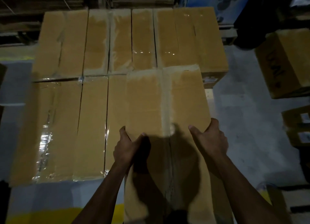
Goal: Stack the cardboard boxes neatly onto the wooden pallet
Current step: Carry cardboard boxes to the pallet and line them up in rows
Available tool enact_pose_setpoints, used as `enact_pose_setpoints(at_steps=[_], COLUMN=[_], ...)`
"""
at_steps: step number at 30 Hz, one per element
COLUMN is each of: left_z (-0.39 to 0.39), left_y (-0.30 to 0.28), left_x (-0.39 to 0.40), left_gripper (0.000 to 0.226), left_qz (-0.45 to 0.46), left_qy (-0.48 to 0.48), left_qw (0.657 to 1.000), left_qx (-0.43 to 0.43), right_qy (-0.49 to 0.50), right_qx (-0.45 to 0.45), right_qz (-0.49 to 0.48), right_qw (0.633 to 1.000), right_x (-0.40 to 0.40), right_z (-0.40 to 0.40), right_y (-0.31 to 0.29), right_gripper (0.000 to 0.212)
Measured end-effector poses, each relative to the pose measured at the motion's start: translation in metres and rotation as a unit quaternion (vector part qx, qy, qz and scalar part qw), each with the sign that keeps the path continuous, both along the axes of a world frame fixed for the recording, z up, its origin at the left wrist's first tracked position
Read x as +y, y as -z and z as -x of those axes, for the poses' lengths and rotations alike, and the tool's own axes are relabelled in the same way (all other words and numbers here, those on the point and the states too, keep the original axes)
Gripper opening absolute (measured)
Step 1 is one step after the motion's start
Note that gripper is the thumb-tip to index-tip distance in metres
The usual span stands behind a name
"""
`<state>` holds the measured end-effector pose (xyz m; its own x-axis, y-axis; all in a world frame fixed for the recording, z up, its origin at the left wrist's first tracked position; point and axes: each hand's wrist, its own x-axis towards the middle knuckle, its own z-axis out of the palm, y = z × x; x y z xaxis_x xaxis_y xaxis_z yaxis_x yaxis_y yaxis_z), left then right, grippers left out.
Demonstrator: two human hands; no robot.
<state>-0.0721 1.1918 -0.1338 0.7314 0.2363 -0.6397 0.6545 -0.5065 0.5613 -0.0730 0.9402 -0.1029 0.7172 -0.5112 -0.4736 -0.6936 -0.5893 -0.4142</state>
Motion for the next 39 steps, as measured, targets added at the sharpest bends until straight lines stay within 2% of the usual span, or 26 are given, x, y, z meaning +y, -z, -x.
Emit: enact_pose_setpoints(at_steps=[3,7,11,14,16,19,22,25,28,29,33,39], left_z=[-0.005,-0.016,-0.029,-0.039,-0.047,-0.063,-0.076,-0.084,-0.088,-0.088,-0.085,-0.084], left_y=[0.022,0.052,0.086,0.116,0.135,0.157,0.182,0.197,0.209,0.213,0.223,0.232], left_x=[-0.007,-0.011,-0.014,-0.013,-0.012,-0.011,-0.011,-0.015,-0.018,-0.019,-0.023,-0.027], left_gripper=[0.096,0.104,0.100,0.093,0.092,0.092,0.076,0.071,0.066,0.067,0.096,0.101], left_qz=[-0.009,-0.014,-0.021,-0.035,-0.043,-0.051,-0.057,-0.035,-0.068,-0.089,-0.157,-0.181], left_qy=[0.000,0.002,0.004,-0.002,-0.006,-0.015,-0.009,-0.025,-0.008,0.004,0.014,0.027], left_qw=[1.000,1.000,1.000,0.999,0.998,0.997,0.995,0.992,0.985,0.982,0.977,0.974], left_qx=[0.010,-0.003,-0.012,-0.026,-0.036,-0.055,-0.084,-0.120,-0.158,-0.167,-0.143,-0.133], right_qy=[-0.005,-0.011,-0.016,-0.023,-0.022,-0.017,-0.016,-0.012,-0.010,-0.010,-0.011,-0.012], right_qx=[-0.002,0.001,0.011,0.020,0.015,0.002,-0.008,-0.015,-0.027,-0.032,-0.048,-0.049], right_qz=[-0.006,-0.010,-0.022,-0.048,-0.069,-0.087,-0.081,-0.080,-0.067,-0.061,-0.047,-0.046], right_qw=[1.000,1.000,1.000,0.998,0.997,0.996,0.997,0.997,0.997,0.998,0.998,0.998], right_x=[-0.007,-0.013,-0.019,-0.020,-0.019,-0.017,-0.019,-0.020,-0.020,-0.020,-0.021,-0.021], right_z=[-0.005,-0.018,-0.036,-0.052,-0.060,-0.069,-0.082,-0.091,-0.092,-0.091,-0.087,-0.087], right_y=[0.021,0.056,0.098,0.128,0.149,0.173,0.200,0.218,0.232,0.235,0.246,0.258], right_gripper=[0.072,0.079,0.083,0.103,0.108,0.108,0.096,0.092,0.091,0.090,0.084,0.085])
